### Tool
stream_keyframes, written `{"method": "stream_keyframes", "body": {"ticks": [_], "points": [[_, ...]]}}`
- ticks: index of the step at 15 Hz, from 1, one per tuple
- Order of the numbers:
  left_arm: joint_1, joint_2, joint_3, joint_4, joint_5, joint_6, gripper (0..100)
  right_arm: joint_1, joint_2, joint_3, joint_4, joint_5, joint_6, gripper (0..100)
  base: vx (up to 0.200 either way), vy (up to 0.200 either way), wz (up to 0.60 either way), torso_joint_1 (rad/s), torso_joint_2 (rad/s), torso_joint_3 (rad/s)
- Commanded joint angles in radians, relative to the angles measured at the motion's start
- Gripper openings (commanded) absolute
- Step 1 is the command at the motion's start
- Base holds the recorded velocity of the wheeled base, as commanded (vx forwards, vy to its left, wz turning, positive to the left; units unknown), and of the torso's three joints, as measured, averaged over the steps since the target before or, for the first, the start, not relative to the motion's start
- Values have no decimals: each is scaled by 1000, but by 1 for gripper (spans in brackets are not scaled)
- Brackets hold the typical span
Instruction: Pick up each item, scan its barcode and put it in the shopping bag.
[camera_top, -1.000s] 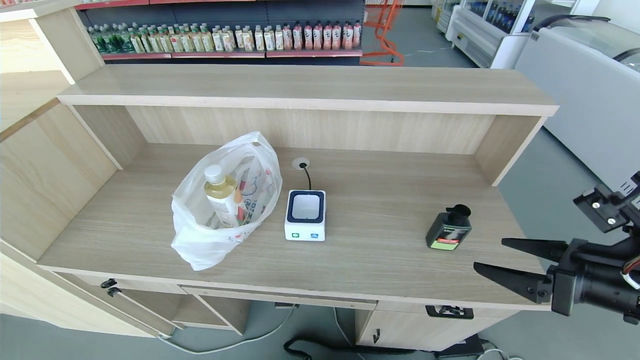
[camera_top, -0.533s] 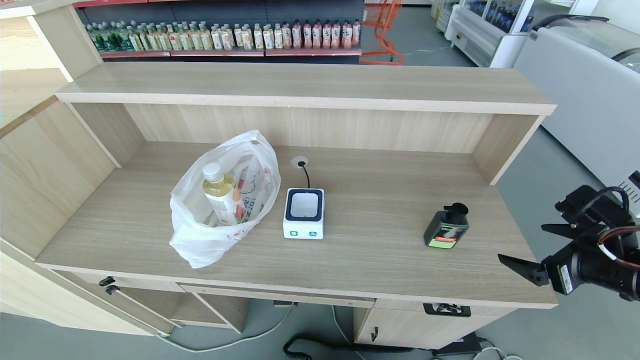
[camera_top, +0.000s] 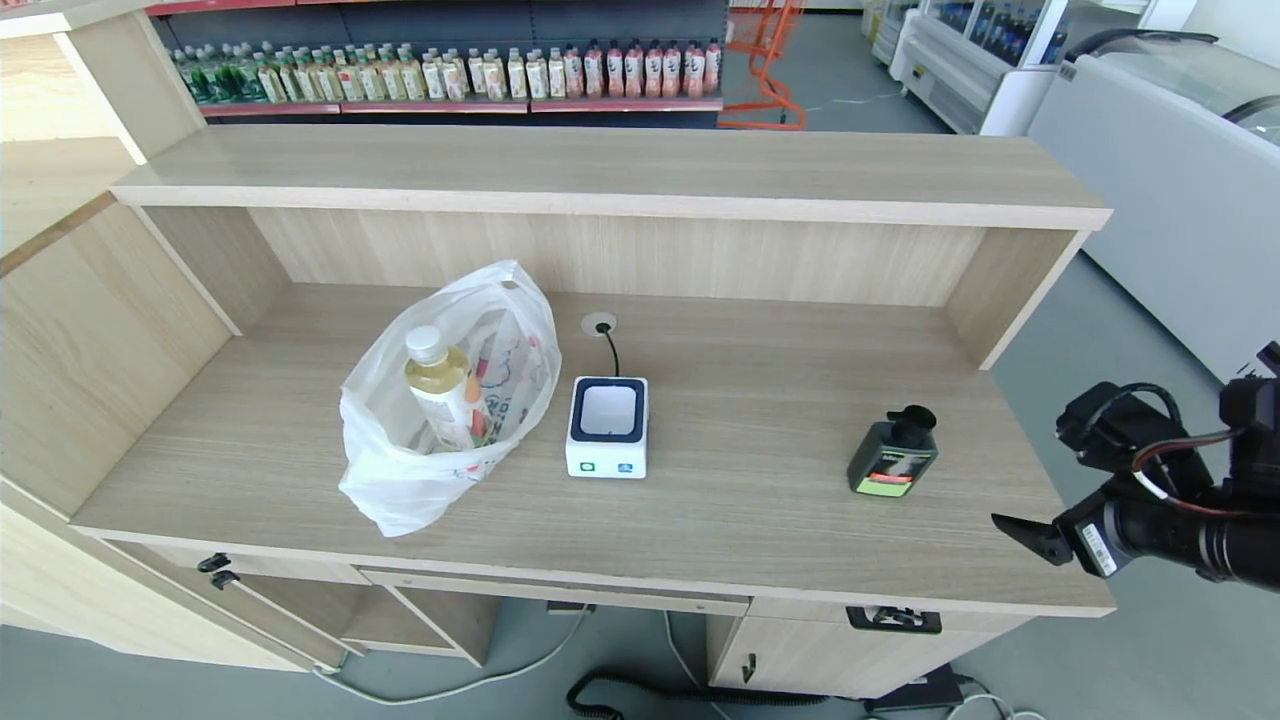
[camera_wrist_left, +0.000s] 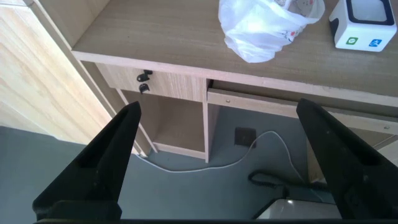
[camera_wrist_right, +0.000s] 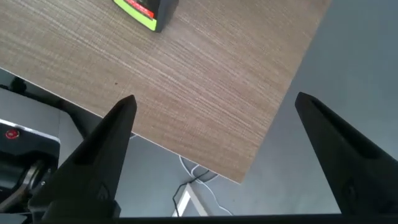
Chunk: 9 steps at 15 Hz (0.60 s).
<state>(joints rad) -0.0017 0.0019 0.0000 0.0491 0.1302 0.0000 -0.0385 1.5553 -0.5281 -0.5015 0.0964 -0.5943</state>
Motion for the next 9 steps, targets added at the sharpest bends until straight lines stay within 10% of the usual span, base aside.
{"method": "stream_keyframes", "body": {"ticks": [1, 9], "points": [[0, 0, 0, 0, 0, 0, 100, 37, 109, -70, 0, 28, 4, 100, 0, 0, 0, 0, 0, 0], [0, 0, 0, 0, 0, 0, 100, 126, 256, -179, -35, 66, 5, 100, 0, 0, 0, 0, 0, 0]]}}
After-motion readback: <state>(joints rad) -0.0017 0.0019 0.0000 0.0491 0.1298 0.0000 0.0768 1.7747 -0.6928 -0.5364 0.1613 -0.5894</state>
